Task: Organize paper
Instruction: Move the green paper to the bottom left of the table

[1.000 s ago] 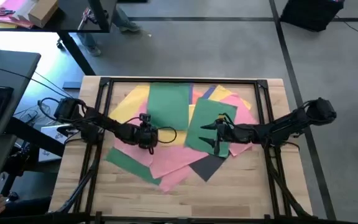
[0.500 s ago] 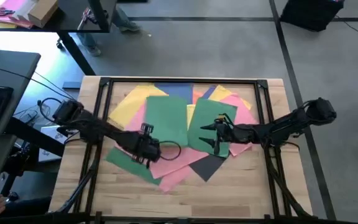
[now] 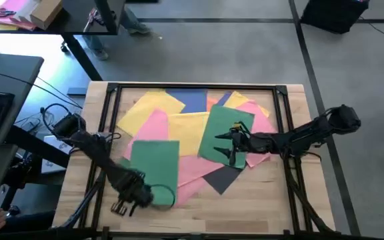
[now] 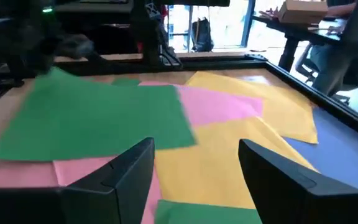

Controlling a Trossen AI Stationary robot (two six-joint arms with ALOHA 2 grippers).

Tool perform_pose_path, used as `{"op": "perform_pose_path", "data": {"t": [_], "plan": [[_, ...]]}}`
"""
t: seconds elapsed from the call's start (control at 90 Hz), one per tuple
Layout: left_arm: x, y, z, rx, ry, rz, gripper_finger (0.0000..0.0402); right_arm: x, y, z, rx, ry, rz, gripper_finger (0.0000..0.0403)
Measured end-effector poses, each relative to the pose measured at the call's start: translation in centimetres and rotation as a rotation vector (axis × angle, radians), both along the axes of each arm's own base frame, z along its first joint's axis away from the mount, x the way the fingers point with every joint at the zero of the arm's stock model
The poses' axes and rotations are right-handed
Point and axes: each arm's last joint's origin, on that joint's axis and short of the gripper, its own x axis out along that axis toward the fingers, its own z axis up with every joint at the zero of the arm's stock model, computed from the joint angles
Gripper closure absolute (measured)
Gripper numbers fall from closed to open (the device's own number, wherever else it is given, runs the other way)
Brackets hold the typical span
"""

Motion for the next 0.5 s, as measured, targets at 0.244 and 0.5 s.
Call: {"op": "perform_pose_path", "data": {"t": [0.244, 0.5], "plan": [[-2.3, -5.5, -3.7, -0.093, 0.157, 0.033, 0.0401, 0.1, -0.7, -0.1, -0.011, 0.014, -0.015, 0.0183], [-4.4, -7.0, -5.9, 0.034, 0.276, 0.135, 0.0402, 0.1, -0.2, -0.2, 0.016, 0.023, 0.090, 0.0183]]}}
